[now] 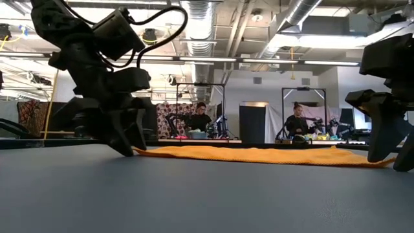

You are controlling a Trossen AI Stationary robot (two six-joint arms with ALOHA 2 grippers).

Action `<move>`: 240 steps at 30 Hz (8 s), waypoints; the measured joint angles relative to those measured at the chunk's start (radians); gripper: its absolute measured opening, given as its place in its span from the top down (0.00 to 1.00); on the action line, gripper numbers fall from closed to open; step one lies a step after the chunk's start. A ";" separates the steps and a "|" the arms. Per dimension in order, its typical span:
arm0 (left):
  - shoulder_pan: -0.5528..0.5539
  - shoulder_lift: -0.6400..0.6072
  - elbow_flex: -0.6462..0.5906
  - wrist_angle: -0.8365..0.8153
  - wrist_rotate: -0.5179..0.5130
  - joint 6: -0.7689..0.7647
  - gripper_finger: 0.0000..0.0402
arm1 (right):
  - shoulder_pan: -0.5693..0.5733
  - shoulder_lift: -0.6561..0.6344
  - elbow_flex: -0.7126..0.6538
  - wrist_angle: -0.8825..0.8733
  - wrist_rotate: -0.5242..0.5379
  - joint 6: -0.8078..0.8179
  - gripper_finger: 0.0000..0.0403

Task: Roll towel
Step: Roll the yellow microfiber towel

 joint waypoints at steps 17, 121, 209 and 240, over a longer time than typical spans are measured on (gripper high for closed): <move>-0.001 0.013 0.035 -0.080 -0.005 0.003 0.99 | 0.000 0.000 0.000 -0.040 0.000 0.044 0.57; 0.303 -0.265 0.225 -0.475 0.077 -0.360 0.68 | -0.772 -0.469 0.018 -0.307 -0.367 -0.047 0.47; -0.194 0.175 0.191 0.214 -0.365 -1.045 1.00 | -0.678 0.151 0.135 0.055 -0.532 -0.527 0.96; -0.329 -0.012 0.284 -0.464 -0.259 -0.595 1.00 | -0.114 0.363 0.496 0.268 -0.066 -0.138 0.93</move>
